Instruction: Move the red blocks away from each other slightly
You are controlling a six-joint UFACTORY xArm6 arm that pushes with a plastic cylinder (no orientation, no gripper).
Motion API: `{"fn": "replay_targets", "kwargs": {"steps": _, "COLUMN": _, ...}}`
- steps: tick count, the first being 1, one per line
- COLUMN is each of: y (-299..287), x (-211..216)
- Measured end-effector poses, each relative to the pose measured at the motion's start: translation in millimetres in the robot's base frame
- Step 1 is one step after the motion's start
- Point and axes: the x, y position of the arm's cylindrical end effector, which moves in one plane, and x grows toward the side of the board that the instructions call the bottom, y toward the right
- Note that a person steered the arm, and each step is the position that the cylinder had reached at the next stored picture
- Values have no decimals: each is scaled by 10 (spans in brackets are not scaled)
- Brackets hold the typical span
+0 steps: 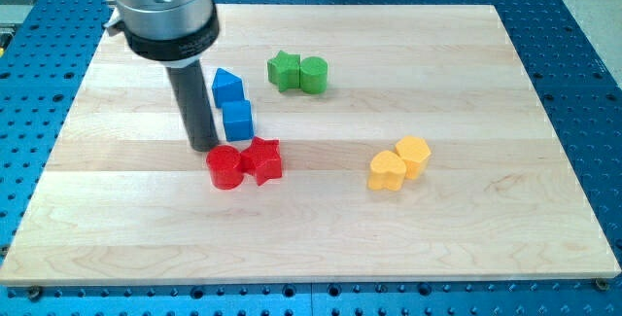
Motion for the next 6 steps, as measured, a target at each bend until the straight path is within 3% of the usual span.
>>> {"fn": "replay_targets", "kwargs": {"steps": 1, "y": -296, "x": 237}}
{"fn": "replay_targets", "kwargs": {"steps": 2, "y": -287, "x": 656}}
{"fn": "replay_targets", "kwargs": {"steps": 3, "y": -10, "x": 791}}
{"fn": "replay_targets", "kwargs": {"steps": 4, "y": 445, "x": 759}}
{"fn": "replay_targets", "kwargs": {"steps": 6, "y": 544, "x": 675}}
